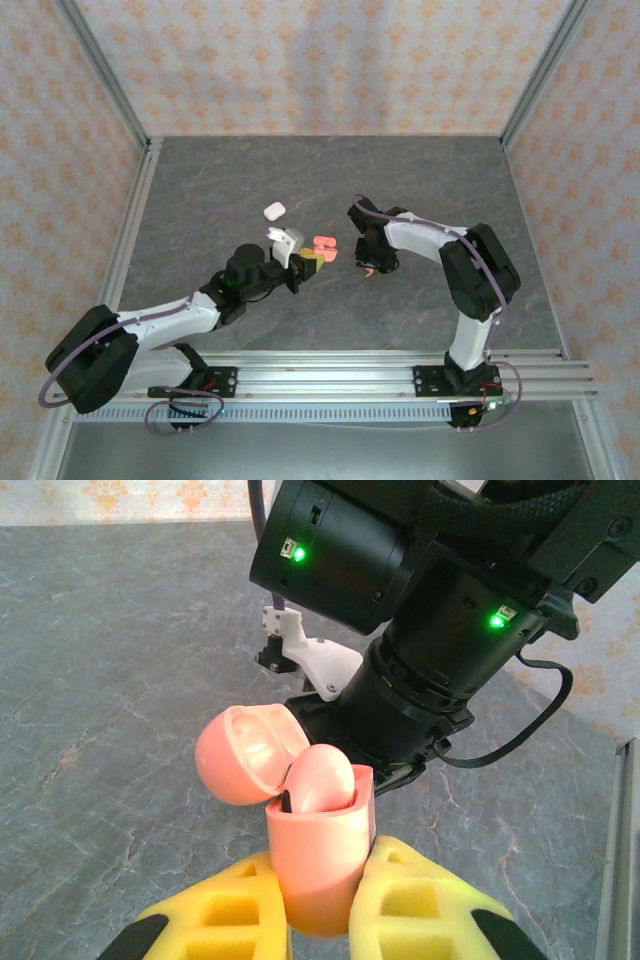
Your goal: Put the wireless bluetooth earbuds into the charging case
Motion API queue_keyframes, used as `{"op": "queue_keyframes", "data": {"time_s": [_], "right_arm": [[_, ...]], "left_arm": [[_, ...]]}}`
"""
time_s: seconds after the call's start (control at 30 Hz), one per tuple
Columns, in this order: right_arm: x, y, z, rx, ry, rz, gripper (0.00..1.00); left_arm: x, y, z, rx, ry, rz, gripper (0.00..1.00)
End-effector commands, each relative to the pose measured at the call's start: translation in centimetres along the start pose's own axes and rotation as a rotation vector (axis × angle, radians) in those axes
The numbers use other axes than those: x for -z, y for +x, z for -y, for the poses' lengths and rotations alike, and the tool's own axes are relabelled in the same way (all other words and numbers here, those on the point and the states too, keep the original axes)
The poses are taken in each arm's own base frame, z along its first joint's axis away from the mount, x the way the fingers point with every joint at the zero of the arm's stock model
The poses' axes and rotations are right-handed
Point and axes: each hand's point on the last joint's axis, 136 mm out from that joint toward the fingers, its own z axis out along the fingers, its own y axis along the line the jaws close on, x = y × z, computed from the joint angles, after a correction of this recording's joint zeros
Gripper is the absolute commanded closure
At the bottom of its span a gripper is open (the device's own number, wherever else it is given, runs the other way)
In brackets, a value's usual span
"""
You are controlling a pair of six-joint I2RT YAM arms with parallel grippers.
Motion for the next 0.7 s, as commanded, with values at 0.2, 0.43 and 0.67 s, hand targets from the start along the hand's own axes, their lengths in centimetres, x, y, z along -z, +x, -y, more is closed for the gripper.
{"op": "queue_keyframes", "data": {"time_s": [0.2, 0.43, 0.67], "right_arm": [[0.3, 1.0, 0.6, 0.012, 0.017, -0.026, 0.65], [0.6, 0.9, 0.4, 0.016, 0.009, -0.019, 0.72], [2.4, 0.1, 0.5, 0.026, 0.003, 0.037, 0.73]], "left_arm": [[-0.2, -0.7, 0.4, -0.024, 0.01, 0.011, 1.0], [-0.2, -0.8, 0.4, -0.025, 0.008, 0.014, 1.0], [-0.3, -1.1, 0.5, -0.024, 0.01, 0.018, 1.0]]}}
